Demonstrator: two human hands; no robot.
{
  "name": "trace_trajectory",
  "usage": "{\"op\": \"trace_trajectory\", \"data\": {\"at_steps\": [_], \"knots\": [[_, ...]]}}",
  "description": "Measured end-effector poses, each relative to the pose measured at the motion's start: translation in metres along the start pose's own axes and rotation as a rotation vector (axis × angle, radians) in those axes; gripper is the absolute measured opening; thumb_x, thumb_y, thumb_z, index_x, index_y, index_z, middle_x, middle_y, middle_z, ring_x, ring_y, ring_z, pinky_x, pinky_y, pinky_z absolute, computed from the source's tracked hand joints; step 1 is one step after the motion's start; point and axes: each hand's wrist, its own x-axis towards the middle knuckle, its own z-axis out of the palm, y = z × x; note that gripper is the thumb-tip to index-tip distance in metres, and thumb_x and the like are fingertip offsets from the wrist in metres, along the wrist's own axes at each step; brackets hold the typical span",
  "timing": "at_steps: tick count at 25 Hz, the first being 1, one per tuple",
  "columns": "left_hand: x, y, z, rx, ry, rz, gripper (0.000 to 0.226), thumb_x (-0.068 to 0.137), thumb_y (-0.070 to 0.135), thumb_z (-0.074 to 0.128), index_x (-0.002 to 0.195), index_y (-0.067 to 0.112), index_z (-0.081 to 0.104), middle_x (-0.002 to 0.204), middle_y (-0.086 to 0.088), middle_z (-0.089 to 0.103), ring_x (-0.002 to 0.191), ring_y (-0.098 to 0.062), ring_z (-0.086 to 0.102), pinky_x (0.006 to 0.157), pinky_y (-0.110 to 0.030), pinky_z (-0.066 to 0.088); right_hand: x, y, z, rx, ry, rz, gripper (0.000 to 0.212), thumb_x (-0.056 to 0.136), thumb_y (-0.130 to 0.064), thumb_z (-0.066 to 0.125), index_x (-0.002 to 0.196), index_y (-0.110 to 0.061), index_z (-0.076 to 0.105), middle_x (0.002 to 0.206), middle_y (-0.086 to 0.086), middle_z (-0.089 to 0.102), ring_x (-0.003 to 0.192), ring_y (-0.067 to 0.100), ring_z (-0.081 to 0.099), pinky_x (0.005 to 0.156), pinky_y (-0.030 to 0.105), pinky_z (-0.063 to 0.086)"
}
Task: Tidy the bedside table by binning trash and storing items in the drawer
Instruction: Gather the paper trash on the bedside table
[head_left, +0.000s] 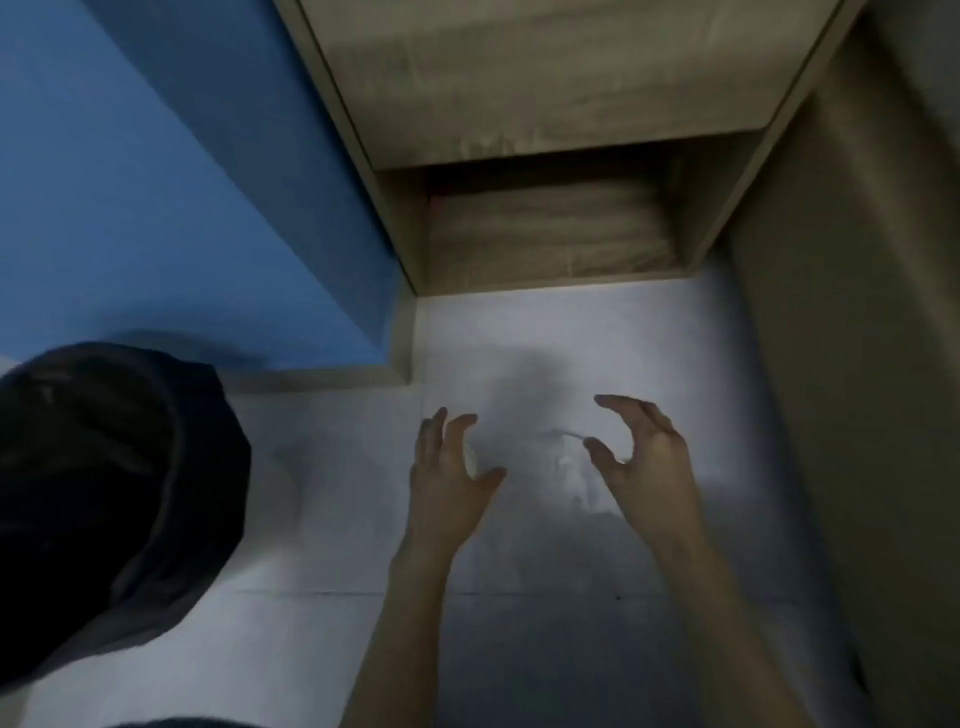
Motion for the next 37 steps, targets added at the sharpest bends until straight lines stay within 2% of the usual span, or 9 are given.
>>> {"op": "trace_trajectory", "data": {"at_steps": [3,6,9,13,16,19,23,29,37], "knots": [[0.009,-0.021,0.033,0.136,-0.085,-0.068,0.077,0.077,0.031,0.073,0.142,0.026,0.03,0.158,-0.004,0.007,0.147,-0.025,-0.001,0.114,-0.05,0.023,0.009,0.047,0.051,-0.102,-0.156,0.119,0.055,0.077,-0.023,0.07,0.129,-0.02,0.051,0.136,0.01,0.048,0.125,0.028,0.043,0.101,0.034,0.039],[0.011,-0.031,0.054,0.126,0.018,0.027,0.066,0.076,0.005,0.07,0.134,0.019,0.042,0.158,-0.005,0.009,0.147,-0.024,-0.003,0.109,-0.04,0.03,0.009,0.077,0.091,-0.292,-0.331,0.191,0.06,0.075,-0.024,0.069,0.132,-0.025,0.048,0.142,0.01,0.036,0.129,0.031,0.033,0.103,0.04,0.038],[0.016,-0.034,0.057,0.048,0.182,0.022,0.065,0.069,-0.023,0.049,0.124,0.011,0.053,0.154,-0.01,0.024,0.145,-0.026,0.012,0.094,-0.027,0.04,0.021,0.09,0.106,-0.309,-0.202,0.179,0.044,0.079,-0.005,0.058,0.12,-0.02,0.061,0.127,0.01,0.048,0.118,0.029,0.043,0.094,0.037,0.046],[0.011,-0.028,0.05,-0.035,0.341,-0.101,0.05,0.068,-0.024,0.046,0.107,0.001,0.062,0.127,-0.019,0.051,0.112,-0.031,0.053,0.082,-0.025,0.04,0.04,0.069,0.084,-0.148,-0.076,0.114,0.036,0.077,0.003,0.057,0.109,-0.01,0.068,0.109,0.018,0.059,0.104,0.035,0.055,0.086,0.033,0.048],[0.012,-0.007,0.03,-0.06,0.332,-0.104,0.049,0.065,-0.026,0.045,0.099,0.003,0.064,0.113,-0.013,0.06,0.1,-0.03,0.059,0.077,-0.02,0.037,0.061,0.027,0.04,-0.044,0.051,-0.028,0.028,0.076,0.002,0.062,0.101,-0.007,0.071,0.094,0.02,0.064,0.083,0.034,0.062,0.07,0.021,0.041],[0.033,0.05,-0.02,-0.104,0.408,0.064,0.056,0.06,-0.026,0.045,0.092,0.015,0.065,0.107,-0.005,0.063,0.099,-0.026,0.058,0.079,-0.012,0.033,0.089,-0.038,-0.029,0.099,0.208,-0.149,0.02,0.079,-0.007,0.067,0.099,-0.008,0.071,0.09,0.009,0.063,0.075,0.02,0.057,0.063,0.011,0.033],[0.045,0.172,-0.108,-0.08,0.53,0.411,0.064,0.059,-0.023,0.048,0.089,0.034,0.054,0.098,0.008,0.061,0.092,-0.01,0.055,0.076,-0.003,0.036,0.117,-0.116,-0.126,0.282,0.355,-0.182,0.023,0.078,-0.015,0.07,0.099,-0.007,0.068,0.094,0.008,0.063,0.079,0.019,0.054,0.065,0.023,0.038],[0.05,0.307,-0.214,-0.083,0.495,0.671,0.044,0.058,-0.013,0.048,0.087,0.016,0.064,0.103,-0.001,0.063,0.099,-0.013,0.054,0.083,-0.023,0.042,0.148,-0.211,-0.224,0.377,0.473,-0.285,0.034,0.08,-0.021,0.068,0.11,-0.006,0.066,0.105,0.011,0.066,0.09,0.018,0.054,0.076,0.026,0.035],[0.127,0.352,-0.26,0.143,0.381,0.663,0.043,0.067,-0.015,0.047,0.095,0.013,0.065,0.113,-0.005,0.061,0.108,-0.021,0.051,0.089,-0.036,0.045,0.235,-0.256,-0.249,0.148,0.499,-0.44,0.029,0.079,-0.013,0.068,0.105,-0.002,0.069,0.106,0.019,0.07,0.094,0.032,0.062,0.077,0.028,0.038]]}}
